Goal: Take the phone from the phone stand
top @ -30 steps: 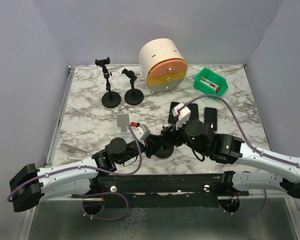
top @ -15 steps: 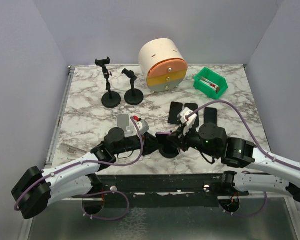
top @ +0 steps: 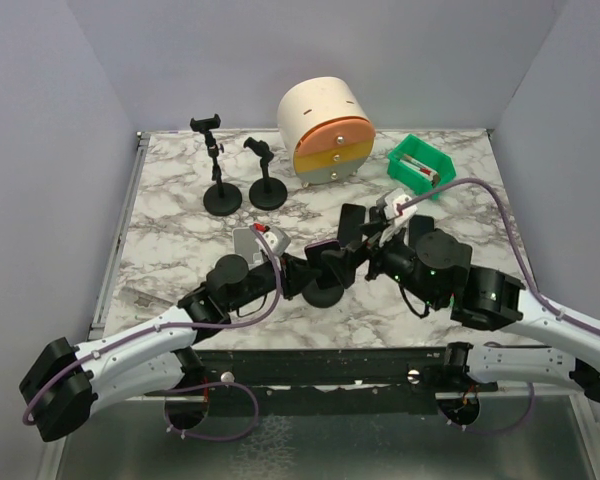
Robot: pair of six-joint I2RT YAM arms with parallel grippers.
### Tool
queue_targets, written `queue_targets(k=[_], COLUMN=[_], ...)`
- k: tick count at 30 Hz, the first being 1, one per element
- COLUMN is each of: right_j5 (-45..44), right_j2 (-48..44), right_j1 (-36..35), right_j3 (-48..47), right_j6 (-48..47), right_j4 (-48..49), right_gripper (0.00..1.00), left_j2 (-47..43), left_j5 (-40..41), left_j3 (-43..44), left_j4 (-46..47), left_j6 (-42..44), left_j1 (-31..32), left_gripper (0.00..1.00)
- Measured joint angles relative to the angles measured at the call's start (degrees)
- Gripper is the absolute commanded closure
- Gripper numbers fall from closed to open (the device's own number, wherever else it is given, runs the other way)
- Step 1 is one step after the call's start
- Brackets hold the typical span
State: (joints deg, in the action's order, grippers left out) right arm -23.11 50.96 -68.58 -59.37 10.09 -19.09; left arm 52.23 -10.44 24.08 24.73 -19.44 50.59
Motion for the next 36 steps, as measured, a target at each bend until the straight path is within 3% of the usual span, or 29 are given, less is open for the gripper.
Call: queue_targets(k=[5,15,36], right_j5=[-8.1,-17.6,-17.5], right_j2=[7.8,17.2,23.4], right_j1=[-0.1,-0.5,-0.3], right_j3=[-6.8,-5.8,-3.0], right_j6=[2.4,6.4,4.3], right_j4=[-0.2,1.6,13.0], right_gripper=[0.0,0.0,0.04], left_j2=[-0.1,0.0,-0.1], left_j5=[11.6,26.5,29.3], left_j3=[0.8,0.8,1.0], left_j4=[-1.3,-1.4,-2.1], left_j6=[0.6,0.5,-5.2], left_j1=[3.0,8.5,8.1], left_gripper=[1.0,1.0,1.0])
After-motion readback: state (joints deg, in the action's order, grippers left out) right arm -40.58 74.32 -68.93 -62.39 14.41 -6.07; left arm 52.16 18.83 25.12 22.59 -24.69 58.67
